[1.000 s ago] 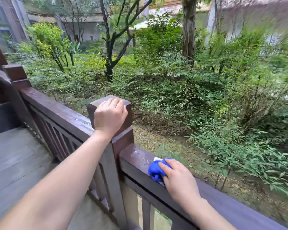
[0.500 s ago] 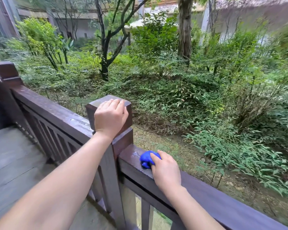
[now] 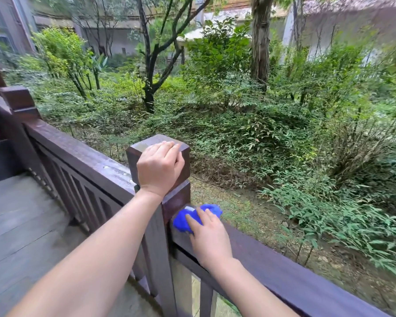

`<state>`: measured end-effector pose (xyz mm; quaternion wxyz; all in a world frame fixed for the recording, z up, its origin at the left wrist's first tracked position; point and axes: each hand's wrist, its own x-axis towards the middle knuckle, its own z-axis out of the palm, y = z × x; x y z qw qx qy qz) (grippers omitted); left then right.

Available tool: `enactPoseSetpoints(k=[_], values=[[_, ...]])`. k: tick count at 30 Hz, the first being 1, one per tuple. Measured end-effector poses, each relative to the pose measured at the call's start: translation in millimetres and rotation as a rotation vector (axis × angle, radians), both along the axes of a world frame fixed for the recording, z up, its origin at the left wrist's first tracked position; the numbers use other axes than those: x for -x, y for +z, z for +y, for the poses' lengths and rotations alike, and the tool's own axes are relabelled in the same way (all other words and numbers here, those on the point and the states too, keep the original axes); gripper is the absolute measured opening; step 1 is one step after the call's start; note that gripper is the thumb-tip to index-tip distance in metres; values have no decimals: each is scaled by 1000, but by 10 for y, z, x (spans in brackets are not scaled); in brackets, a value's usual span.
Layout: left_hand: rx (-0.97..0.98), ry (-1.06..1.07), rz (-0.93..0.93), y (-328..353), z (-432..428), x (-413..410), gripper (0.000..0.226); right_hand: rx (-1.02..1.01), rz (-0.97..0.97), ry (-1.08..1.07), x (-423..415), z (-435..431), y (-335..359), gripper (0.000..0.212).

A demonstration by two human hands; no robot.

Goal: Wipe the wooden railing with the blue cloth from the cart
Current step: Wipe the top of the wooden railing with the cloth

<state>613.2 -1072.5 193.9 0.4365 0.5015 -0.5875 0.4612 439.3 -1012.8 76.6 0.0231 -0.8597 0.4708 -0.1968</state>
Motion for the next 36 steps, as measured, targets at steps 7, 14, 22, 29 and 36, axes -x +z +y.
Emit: enactPoseSetpoints(k=[7, 14, 22, 29, 36], values=[[38, -15, 24, -4, 13, 24, 15, 32, -62, -144, 103, -182, 35, 19], [50, -29, 20, -8, 4, 26, 15, 65, 2, 169, -36, -100, -62, 18], [35, -32, 15, -3, 24, 35, 16, 2, -21, -36, -362, -200, 159, 22], [37, -26, 19, -16, 7, 28, 16, -42, -164, -145, 353, 31, 268, 38], [59, -50, 6, -53, -35, -8, 14, 76, -8, -188, 530, -109, 171, 24]])
